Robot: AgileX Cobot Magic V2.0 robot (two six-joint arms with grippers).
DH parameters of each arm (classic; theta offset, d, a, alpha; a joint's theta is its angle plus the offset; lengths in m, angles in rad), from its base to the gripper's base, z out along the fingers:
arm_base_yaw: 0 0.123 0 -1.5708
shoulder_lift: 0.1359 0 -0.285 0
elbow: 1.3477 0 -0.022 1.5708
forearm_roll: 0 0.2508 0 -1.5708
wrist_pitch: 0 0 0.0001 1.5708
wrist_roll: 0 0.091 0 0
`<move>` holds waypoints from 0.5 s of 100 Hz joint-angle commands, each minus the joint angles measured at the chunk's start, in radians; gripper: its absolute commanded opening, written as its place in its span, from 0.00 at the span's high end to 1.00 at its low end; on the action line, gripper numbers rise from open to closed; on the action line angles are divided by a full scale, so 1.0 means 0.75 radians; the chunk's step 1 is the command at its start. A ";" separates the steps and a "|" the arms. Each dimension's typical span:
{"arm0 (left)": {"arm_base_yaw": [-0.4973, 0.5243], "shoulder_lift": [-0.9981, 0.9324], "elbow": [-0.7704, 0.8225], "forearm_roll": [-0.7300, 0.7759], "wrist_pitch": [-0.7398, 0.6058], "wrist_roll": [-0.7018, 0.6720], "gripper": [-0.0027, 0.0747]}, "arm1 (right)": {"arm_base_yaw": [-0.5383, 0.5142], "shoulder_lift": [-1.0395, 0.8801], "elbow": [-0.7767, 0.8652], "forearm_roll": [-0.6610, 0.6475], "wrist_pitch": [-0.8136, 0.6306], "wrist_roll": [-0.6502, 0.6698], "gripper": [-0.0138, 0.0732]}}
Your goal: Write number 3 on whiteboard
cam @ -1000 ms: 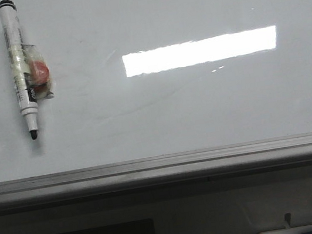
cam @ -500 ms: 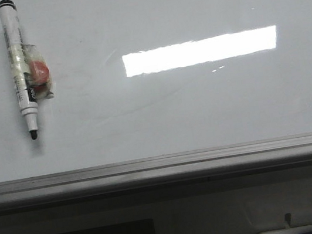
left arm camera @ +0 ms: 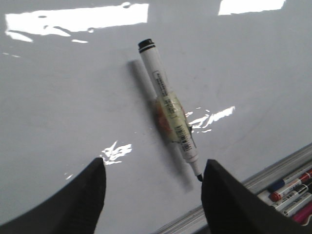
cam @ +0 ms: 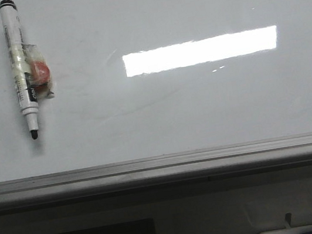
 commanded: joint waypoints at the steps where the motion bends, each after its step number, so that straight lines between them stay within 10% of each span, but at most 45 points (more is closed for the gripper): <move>1: -0.110 0.074 -0.045 -0.024 -0.214 0.008 0.46 | -0.005 0.024 -0.051 0.008 -0.095 -0.017 0.91; 50: -0.577 0.480 -0.053 -0.288 -0.699 0.002 0.40 | -0.005 0.024 -0.051 0.008 -0.097 -0.017 0.91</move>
